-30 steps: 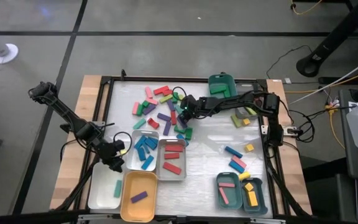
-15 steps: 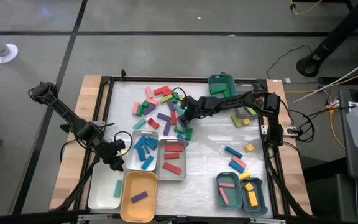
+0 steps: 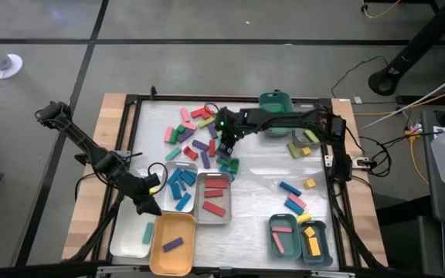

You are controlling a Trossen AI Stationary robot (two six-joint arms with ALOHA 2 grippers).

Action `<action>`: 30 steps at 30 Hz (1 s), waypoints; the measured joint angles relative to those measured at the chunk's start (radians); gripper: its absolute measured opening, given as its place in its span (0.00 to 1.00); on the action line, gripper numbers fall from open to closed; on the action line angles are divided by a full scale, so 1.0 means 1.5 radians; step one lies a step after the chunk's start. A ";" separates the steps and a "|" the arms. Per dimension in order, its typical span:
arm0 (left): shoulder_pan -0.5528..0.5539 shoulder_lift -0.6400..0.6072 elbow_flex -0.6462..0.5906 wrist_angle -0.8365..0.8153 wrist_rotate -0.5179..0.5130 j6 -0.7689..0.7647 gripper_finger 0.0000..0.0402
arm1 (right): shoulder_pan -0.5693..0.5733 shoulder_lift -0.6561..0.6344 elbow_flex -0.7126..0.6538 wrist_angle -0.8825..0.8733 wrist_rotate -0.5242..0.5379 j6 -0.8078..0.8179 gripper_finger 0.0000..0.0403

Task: Sort blocks
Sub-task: Put the red block into the gray bin

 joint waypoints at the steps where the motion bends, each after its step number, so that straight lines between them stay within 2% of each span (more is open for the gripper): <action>1: 0.000 0.000 0.000 0.011 0.000 0.007 0.38 | -0.001 0.000 0.020 -0.017 -0.019 -0.008 0.33; 5: 0.000 0.000 0.000 0.034 -0.004 0.055 0.38 | 0.000 -0.001 0.095 -0.092 -0.098 -0.026 0.33; 7: 0.000 0.000 0.000 0.043 -0.024 0.094 0.38 | 0.005 -0.002 0.123 -0.112 -0.160 -0.027 0.33; 11: 0.005 -0.001 0.000 0.040 -0.115 0.192 0.38 | 0.026 -0.002 0.142 -0.105 -0.283 -0.045 0.33; 14: 0.023 -0.001 0.000 0.040 -0.200 0.260 0.38 | 0.060 -0.002 0.142 -0.091 -0.336 -0.068 0.33; 18: 0.062 -0.001 0.000 0.040 -0.298 0.300 0.38 | 0.116 -0.002 0.142 -0.075 -0.317 -0.118 0.34; 21: 0.098 -0.001 0.000 0.040 -0.339 0.320 0.38 | 0.160 -0.002 0.142 -0.050 -0.277 -0.156 0.34; 26: 0.161 -0.002 0.000 0.039 -0.349 0.386 0.38 | 0.223 -0.002 0.142 -0.016 -0.179 -0.184 0.34; 30: 0.205 -0.002 0.000 0.039 -0.349 0.443 0.38 | 0.255 -0.002 0.142 -0.016 -0.155 -0.185 0.34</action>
